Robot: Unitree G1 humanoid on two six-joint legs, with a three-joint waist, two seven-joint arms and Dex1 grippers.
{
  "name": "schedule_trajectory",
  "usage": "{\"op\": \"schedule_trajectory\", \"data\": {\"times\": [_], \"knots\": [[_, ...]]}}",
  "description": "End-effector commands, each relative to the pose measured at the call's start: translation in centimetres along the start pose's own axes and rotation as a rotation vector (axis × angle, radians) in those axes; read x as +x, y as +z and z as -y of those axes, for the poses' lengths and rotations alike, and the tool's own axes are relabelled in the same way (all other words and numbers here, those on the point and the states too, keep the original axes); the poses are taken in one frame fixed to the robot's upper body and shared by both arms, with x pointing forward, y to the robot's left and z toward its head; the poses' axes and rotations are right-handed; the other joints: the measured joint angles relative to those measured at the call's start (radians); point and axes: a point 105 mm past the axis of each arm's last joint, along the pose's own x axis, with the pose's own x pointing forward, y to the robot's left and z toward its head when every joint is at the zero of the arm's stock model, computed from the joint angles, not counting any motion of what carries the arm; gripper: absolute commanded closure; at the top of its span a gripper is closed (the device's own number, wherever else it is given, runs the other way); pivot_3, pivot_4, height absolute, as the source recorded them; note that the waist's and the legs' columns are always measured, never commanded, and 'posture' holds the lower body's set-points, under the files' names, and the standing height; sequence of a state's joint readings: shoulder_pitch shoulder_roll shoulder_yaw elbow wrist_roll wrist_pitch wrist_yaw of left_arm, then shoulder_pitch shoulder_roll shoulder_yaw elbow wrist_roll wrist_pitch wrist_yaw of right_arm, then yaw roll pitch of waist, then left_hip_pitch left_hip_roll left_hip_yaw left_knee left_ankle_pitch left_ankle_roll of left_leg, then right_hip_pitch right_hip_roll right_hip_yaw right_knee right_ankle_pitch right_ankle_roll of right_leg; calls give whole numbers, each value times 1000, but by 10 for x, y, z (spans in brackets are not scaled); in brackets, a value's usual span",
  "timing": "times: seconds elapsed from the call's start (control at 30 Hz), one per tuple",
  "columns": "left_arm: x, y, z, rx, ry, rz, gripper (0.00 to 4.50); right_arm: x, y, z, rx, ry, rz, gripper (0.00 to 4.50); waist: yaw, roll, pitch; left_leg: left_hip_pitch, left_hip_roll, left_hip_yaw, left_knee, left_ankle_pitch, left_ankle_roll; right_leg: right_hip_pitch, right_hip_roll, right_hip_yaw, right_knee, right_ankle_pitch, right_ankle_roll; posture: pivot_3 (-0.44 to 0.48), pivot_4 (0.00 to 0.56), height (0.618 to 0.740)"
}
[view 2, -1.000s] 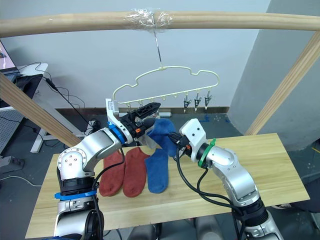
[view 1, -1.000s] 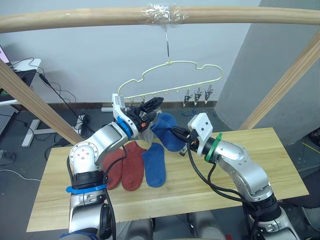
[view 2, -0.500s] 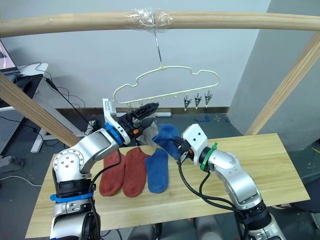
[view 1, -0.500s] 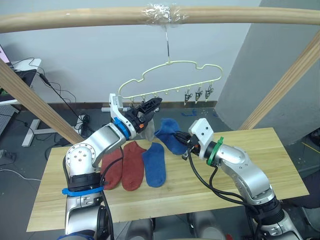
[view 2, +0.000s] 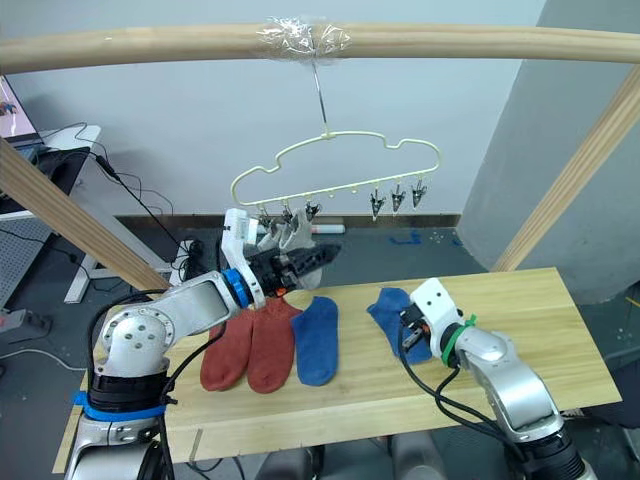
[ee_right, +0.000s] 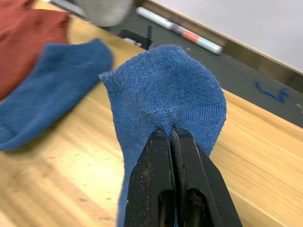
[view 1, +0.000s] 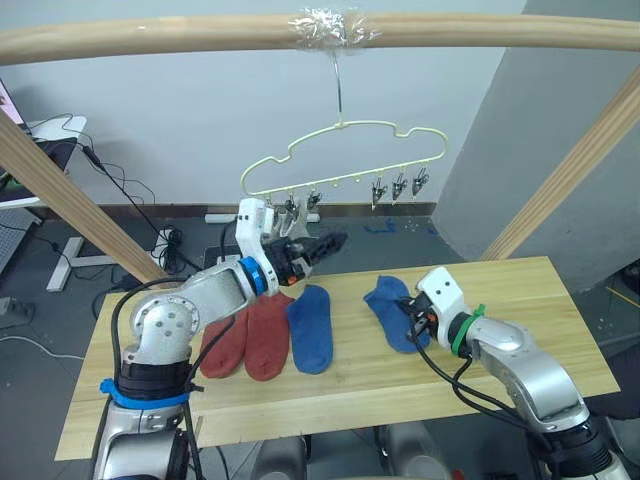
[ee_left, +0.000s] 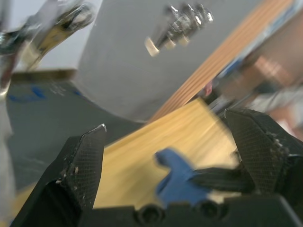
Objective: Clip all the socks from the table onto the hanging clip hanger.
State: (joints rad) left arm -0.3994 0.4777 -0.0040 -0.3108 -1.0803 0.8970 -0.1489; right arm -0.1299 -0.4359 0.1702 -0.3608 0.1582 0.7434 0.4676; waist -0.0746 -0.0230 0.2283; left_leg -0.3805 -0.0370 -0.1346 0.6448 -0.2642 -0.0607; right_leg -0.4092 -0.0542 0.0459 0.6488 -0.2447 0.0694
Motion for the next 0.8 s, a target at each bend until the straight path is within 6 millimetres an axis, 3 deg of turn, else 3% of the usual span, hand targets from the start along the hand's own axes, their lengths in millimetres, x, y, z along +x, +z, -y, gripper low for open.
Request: {"op": "schedule_trajectory", "data": {"times": [0.03,0.2,0.33,0.47,0.63,0.73,0.77,0.8], "knots": [[0,3,18,197,-19,79,15,-1,9,5,-1,-26,40,4500,-1,0,0,0,0,0,0,0,0,0,0,0,0,0,0,-115,201,740],[4,-10,25,302,30,154,15,-7,-41,20,51,-83,-123,4500,8,0,0,-1,0,0,0,0,0,0,-1,0,-2,0,0,-114,203,740],[11,-11,21,425,95,210,15,-6,-58,22,143,-83,-155,4500,18,0,0,-1,0,0,0,0,1,0,-1,0,-2,0,0,-110,205,740],[17,-5,17,508,134,296,0,-5,-58,26,148,-94,-148,3209,15,0,0,0,0,1,1,0,1,0,0,0,-1,2,-1,-110,205,740],[24,-10,15,591,164,356,0,-18,-52,26,107,-80,-146,1506,17,0,0,-1,0,1,1,0,1,1,0,0,-2,2,0,-133,211,740],[24,-11,13,636,196,387,0,-29,-29,27,58,-77,-88,372,16,0,0,-1,0,0,1,0,2,1,-1,0,-2,2,0,-142,216,740],[22,-11,10,644,211,396,0,-32,-13,27,34,-73,-36,27,15,0,0,-1,0,0,1,0,2,1,-1,0,-2,2,0,-148,219,740],[21,-12,7,651,230,401,0,-35,8,23,22,-45,36,27,11,0,0,-1,0,0,1,0,2,1,0,0,-2,2,0,-148,219,740]]}}
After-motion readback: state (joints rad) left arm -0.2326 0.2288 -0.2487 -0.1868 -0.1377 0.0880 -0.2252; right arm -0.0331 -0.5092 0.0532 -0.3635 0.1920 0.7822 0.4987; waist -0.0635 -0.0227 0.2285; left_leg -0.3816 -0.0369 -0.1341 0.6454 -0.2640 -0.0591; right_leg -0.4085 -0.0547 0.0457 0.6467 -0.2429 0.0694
